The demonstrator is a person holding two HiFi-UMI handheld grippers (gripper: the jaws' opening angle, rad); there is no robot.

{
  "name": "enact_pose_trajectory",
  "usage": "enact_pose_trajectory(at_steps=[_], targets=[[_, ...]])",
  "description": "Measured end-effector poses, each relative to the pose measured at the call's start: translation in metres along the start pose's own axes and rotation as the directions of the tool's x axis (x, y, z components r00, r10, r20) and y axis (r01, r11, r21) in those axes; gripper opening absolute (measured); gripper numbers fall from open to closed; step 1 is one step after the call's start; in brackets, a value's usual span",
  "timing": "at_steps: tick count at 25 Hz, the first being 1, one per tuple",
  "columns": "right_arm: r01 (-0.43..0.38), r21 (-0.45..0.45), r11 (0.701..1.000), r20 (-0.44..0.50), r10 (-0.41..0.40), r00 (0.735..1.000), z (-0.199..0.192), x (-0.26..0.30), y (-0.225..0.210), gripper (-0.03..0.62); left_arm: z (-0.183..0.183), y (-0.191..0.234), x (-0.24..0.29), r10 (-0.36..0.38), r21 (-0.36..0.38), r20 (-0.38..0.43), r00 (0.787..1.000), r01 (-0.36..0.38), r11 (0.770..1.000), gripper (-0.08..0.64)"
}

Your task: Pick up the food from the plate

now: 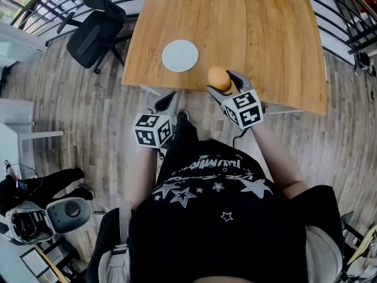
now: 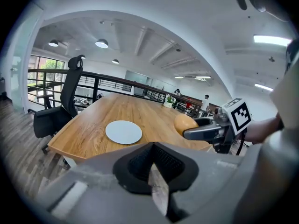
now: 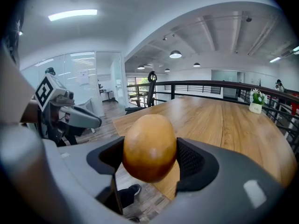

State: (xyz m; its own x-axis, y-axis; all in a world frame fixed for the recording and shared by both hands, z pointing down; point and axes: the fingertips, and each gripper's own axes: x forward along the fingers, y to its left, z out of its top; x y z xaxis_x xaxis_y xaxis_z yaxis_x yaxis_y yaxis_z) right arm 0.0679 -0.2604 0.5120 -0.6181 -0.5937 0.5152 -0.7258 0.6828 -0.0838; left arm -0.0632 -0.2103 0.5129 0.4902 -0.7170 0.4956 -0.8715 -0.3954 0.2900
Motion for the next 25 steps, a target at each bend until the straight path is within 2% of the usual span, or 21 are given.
enact_pose_trajectory(at_steps=[6,11,25], targets=[[-0.006,0.033,0.999,-0.02,0.006,1.0,-0.034,-0.033,0.005,0.342,-0.026,-0.029,-0.012,0.01,-0.008,-0.019,1.0,-0.011,1.0,0.0],[0.012,0.101,0.995,-0.022,-0.01,1.0,-0.051,-0.05,0.002,0.342,-0.032,-0.043,-0.024,0.039,-0.012,-0.016,0.999,-0.04,0.999,0.0],[0.016,0.081,0.997,-0.021,-0.014,1.0,-0.062,-0.058,0.018,0.342,-0.047,-0.057,-0.037,0.012,-0.007,-0.017,1.0,-0.012,1.0,0.0]])
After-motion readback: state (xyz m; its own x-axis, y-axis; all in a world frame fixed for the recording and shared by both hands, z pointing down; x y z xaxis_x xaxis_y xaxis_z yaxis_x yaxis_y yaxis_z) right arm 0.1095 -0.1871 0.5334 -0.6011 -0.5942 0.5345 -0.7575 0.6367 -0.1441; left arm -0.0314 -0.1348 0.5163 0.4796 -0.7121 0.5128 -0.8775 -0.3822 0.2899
